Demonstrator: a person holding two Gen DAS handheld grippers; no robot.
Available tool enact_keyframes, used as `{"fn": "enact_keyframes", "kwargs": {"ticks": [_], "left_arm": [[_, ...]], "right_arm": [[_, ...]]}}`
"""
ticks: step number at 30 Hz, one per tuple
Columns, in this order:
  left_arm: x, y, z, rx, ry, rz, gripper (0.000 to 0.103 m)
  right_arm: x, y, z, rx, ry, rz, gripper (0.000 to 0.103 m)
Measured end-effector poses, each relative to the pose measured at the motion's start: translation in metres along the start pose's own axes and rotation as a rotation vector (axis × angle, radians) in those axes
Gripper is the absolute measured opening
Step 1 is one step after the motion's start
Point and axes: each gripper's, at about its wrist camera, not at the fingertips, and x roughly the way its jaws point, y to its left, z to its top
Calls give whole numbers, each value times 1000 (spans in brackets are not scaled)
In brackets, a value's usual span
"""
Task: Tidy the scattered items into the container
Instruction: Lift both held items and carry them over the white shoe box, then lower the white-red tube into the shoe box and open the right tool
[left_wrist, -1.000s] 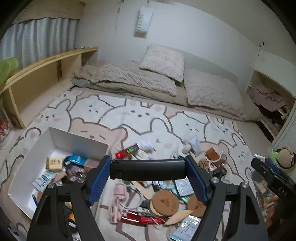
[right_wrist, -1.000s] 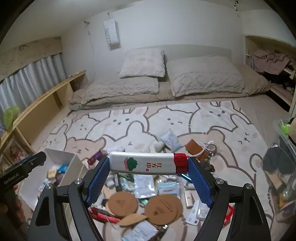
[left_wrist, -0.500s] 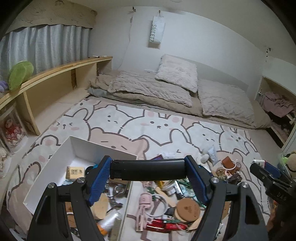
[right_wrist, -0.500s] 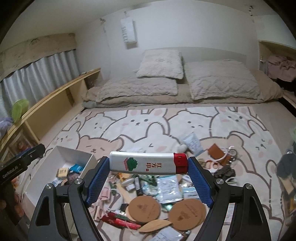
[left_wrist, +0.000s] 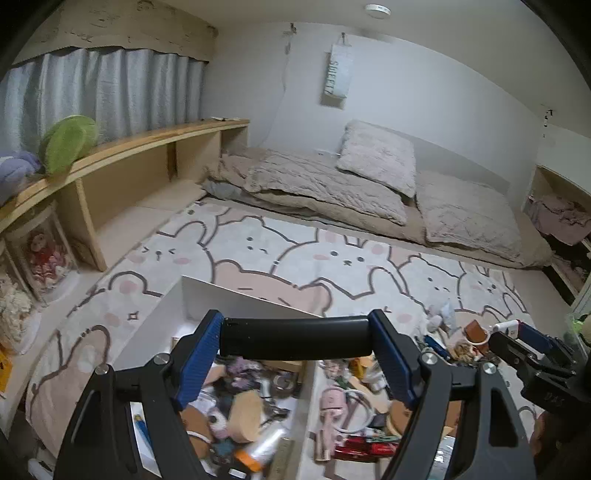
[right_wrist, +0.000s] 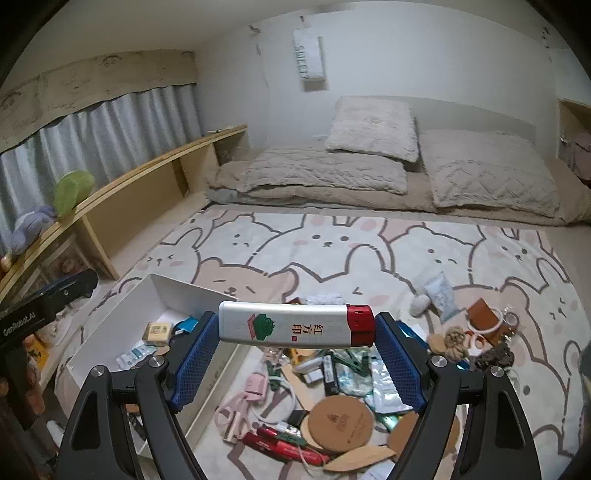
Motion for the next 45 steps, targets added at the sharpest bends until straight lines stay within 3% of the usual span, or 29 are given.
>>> {"fn": "enact_keyframes", "kwargs": {"ticks": [14, 25, 32, 37, 45], "left_arm": [[12, 52, -16, -30, 46, 28, 79], [22, 87, -25, -60, 83, 52, 79], [30, 103, -32, -64, 132, 62, 79], [37, 110, -38, -66, 177, 71, 79], [49, 116, -48, -55, 254, 84, 79]], "right_arm": [[29, 57, -5, -106, 46, 119, 85], [48, 121, -37, -353, 101, 226, 85], [66, 160, -68, -505, 190, 310, 85], [79, 182, -96, -636, 261, 320, 85], [89, 189, -119, -744, 337, 293, 85]]}}
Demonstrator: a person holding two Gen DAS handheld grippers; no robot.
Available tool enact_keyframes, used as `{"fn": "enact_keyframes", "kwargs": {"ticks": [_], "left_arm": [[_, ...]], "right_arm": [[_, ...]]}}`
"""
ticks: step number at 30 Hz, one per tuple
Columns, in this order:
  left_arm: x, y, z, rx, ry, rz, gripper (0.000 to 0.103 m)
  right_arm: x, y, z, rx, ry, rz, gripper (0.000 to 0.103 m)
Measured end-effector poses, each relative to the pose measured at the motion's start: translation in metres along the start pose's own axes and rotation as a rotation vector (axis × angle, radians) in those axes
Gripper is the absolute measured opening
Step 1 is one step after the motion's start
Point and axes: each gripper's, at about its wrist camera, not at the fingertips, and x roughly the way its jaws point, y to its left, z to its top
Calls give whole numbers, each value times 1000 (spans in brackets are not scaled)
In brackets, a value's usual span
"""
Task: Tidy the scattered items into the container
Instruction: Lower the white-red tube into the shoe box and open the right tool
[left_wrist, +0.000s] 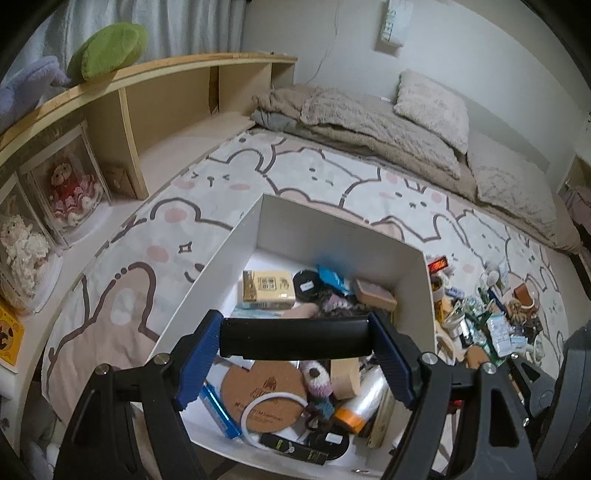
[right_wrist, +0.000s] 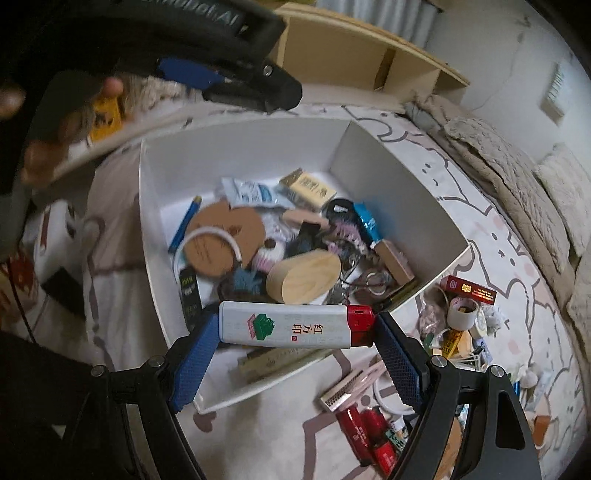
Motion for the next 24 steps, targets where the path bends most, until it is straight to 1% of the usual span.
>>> {"fn": "enact_keyframes", "kwargs": {"ticks": [4, 13, 16, 24], "left_arm": [[7, 0, -3, 12, 37, 4, 79], [17, -3, -9, 42, 85, 25, 79], [22, -1, -11, 46, 103, 31, 79], [31, 3, -17, 44, 141, 50, 79]], "right_arm": [[6, 2, -1, -18, 21, 0, 85], [13, 6, -2, -71, 63, 18, 85], [12, 4, -2, -66, 77, 29, 85], [3, 0, 0, -52, 64, 22, 85]]}}
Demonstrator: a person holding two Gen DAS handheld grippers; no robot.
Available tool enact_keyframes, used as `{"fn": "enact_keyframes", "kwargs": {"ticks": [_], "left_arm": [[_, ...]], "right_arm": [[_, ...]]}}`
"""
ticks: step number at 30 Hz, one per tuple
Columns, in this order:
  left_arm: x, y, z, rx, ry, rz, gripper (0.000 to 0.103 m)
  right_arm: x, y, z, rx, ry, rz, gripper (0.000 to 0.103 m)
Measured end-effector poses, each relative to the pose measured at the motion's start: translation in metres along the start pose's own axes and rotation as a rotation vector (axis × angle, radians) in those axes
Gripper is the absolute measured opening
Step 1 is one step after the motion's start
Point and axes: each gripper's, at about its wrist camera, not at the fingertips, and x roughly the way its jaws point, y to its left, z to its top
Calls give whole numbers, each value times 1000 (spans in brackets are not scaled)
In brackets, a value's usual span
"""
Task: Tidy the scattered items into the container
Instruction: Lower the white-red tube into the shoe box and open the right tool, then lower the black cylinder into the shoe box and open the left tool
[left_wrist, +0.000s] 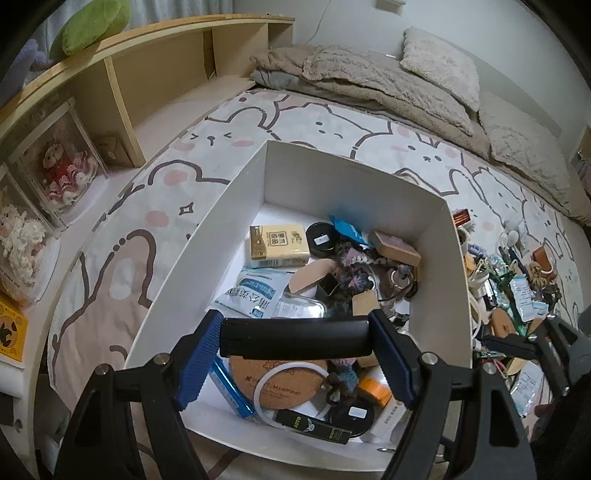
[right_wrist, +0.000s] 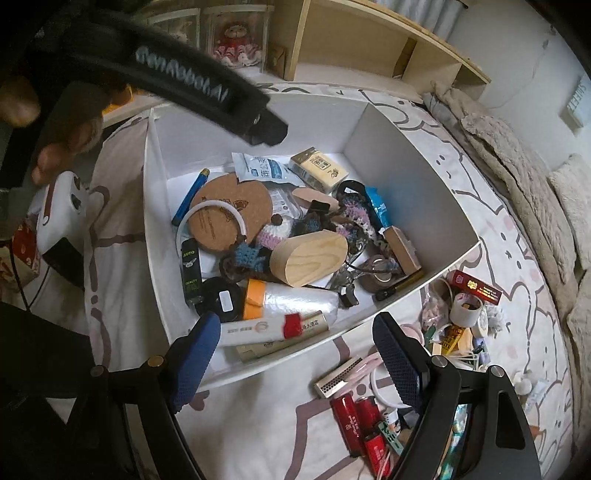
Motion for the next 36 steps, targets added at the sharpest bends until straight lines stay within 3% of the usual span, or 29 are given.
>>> {"fn": "enact_keyframes", "kwargs": {"ticks": [11, 22, 36], "left_arm": [[13, 8, -7, 0, 47, 29, 79], [20, 22, -23, 48, 114, 99, 79], [24, 42, -27, 29, 109, 159, 79]], "right_arm": [[-17, -9, 2, 28, -36, -17, 85], [-49, -51, 3, 179, -112, -29, 85], [-61, -61, 0, 219, -132, -41, 85]]}}
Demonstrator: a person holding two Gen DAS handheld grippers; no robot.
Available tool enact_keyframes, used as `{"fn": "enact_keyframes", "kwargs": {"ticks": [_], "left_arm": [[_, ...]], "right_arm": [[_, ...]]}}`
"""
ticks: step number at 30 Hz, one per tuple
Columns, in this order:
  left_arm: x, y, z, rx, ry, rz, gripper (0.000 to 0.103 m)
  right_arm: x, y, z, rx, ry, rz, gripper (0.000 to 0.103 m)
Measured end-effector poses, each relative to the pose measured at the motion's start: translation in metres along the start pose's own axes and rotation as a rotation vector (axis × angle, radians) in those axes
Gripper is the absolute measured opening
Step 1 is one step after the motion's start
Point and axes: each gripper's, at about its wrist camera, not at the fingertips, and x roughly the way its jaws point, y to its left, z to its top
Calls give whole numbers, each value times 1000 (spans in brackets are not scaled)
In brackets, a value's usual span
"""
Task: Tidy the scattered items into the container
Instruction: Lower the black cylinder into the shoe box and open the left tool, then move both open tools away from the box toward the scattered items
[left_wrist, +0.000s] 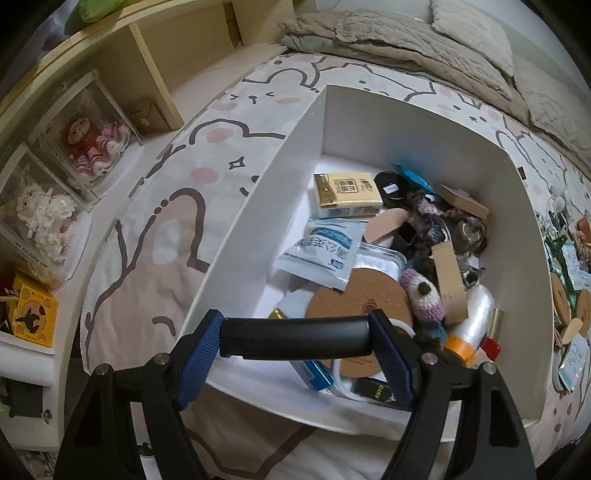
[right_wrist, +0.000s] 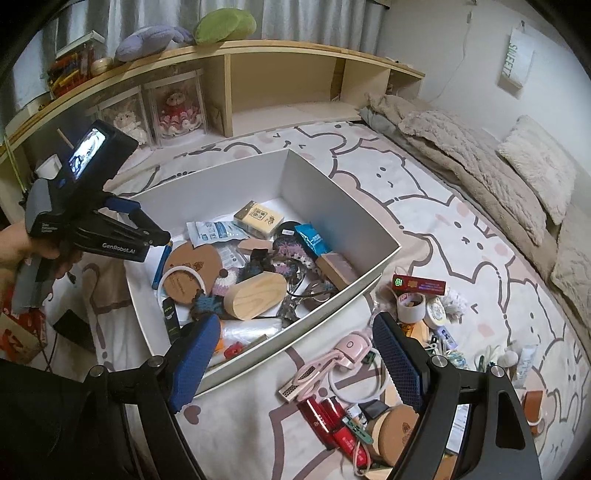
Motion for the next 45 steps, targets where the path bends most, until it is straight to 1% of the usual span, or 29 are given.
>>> {"fn": "enact_keyframes", "kwargs": {"ticks": [2, 7, 13, 17, 18, 22, 32, 37, 45], "left_arm": [[1, 0, 0, 1, 0, -6, 79], [4, -4, 0, 30, 1, 16, 79], [3, -4, 0, 33, 13, 21, 80], [2, -4, 0, 25, 15, 23, 81], [2, -4, 0, 22, 15, 21, 84], [-1, -3, 1, 12, 11, 19, 86], [-3, -4, 0, 7, 12, 21, 86], [-4, -3, 0, -9, 16, 5, 87], [-18, -10, 2, -2, -19, -2, 87]], "right_arm": [[-1, 0, 0, 2, -1, 0, 85], [-1, 0, 0, -2, -2, -1, 85], [-5, -2, 1, 1, -10, -2, 85], [-6, -3, 1, 7, -8, -4, 85], [-6, -4, 1, 9, -7, -6, 85], [-6, -4, 0, 15, -2, -8, 85], [-8, -3, -1, 19, -4, -5, 85], [-9, -3, -1, 27, -6, -2, 85], [-15, -4, 0, 47, -25, 2, 85]]}}
